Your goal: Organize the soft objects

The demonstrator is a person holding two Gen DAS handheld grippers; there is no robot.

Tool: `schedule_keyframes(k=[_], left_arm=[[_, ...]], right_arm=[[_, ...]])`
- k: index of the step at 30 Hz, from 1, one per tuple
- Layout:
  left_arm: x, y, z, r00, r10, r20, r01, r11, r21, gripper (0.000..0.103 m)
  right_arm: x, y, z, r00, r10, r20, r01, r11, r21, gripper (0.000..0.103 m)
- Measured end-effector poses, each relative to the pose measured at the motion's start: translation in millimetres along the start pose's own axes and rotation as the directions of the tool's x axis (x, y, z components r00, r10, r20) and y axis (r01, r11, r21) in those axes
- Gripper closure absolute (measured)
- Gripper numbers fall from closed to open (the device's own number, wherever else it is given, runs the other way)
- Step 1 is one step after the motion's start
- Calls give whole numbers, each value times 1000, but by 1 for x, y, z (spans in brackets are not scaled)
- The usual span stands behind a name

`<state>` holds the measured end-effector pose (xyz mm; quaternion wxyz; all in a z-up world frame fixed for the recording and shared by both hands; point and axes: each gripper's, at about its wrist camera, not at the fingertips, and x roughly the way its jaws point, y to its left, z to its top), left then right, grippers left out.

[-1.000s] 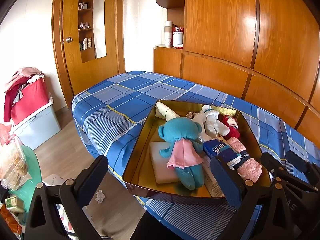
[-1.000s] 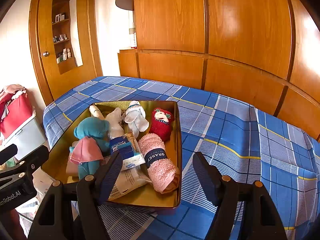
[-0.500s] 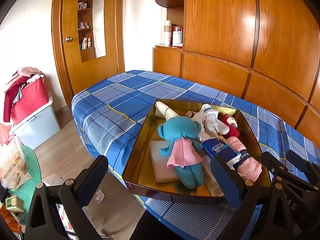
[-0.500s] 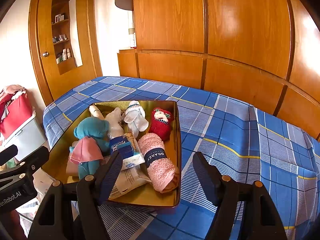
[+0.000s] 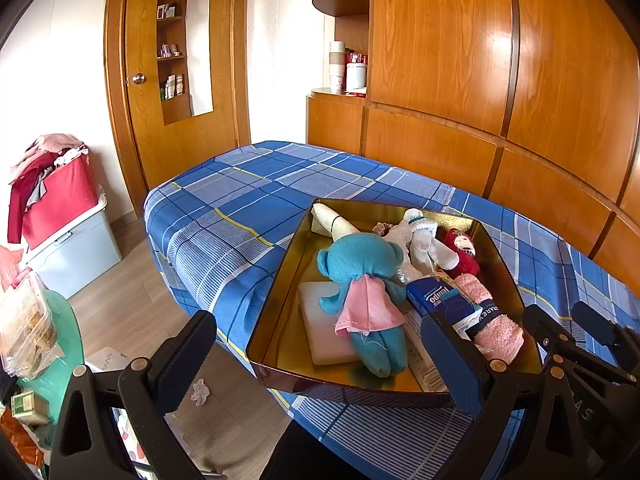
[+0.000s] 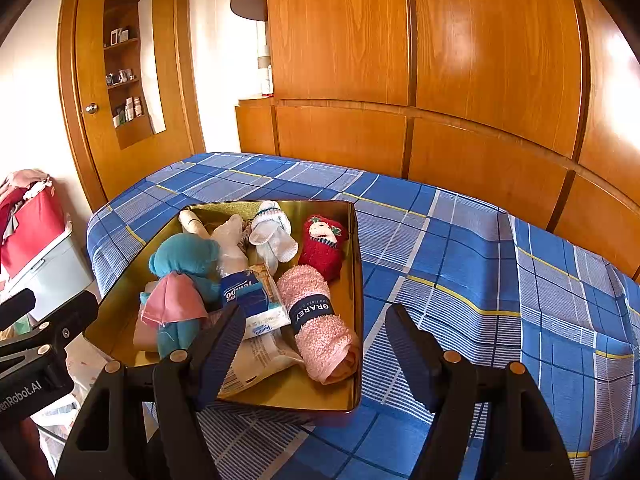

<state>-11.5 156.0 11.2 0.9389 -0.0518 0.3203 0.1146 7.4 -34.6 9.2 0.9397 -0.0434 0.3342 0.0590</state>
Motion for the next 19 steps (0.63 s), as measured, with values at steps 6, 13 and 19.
schedule_keyframes(k=[6, 13, 19], left_arm=[[2, -1, 0, 1000, -6, -11, 6, 1000, 3, 0], [0, -3, -4, 998, -68, 13, 68, 998, 10, 5], [-5, -2, 1, 998, -43, 43, 43, 999, 6, 0]], right_arm=[[2, 0, -1, 1000, -3, -5, 3, 1000, -1, 29], [6, 0, -4, 1000, -14, -17, 14, 1000, 0, 29], [7, -3, -3, 1000, -15, -17, 15, 1000, 7, 29]])
